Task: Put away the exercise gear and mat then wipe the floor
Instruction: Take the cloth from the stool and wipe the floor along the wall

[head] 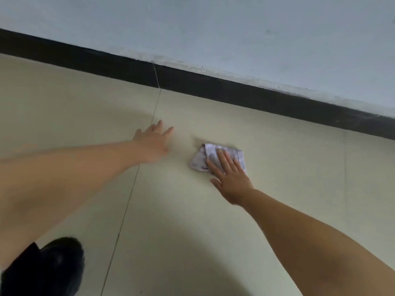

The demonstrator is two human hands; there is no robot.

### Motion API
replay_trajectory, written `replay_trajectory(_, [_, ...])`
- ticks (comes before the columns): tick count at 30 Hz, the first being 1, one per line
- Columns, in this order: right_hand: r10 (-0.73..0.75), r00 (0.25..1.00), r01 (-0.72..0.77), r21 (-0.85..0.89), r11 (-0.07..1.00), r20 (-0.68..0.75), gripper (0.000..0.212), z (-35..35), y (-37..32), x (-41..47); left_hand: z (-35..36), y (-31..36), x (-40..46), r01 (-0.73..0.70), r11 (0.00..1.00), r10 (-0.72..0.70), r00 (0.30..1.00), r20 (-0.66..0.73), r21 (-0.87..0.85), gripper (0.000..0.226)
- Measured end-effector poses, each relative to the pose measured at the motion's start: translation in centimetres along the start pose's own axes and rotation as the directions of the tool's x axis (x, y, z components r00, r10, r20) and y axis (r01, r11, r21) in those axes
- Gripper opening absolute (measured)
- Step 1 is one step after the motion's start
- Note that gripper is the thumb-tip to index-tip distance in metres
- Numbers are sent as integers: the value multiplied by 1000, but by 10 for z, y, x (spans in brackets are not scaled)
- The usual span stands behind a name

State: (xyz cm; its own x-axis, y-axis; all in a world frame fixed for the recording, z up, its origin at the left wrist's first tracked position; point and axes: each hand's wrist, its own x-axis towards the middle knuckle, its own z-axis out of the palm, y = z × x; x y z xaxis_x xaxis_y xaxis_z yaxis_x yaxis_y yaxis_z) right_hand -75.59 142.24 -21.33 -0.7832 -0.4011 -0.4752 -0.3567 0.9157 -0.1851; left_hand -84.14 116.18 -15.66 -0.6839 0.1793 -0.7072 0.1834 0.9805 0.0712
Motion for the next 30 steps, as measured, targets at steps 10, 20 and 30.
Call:
replay_trajectory(10, [-84,989,93,71,993,-119,66,3,28,-6,120,77,-40,168,976,-197,950,-242,-135,60])
replay_trajectory(20, [-545,832,537,-96,838,-103,42,85,62,-139,119,131,-57,9,998,-22,977,-212,-62,57])
replay_trajectory(30, [345,922,-296,251,922,-178,54,-3,37,0,107,131,-49,2,992,-16,994,-105,-125,59])
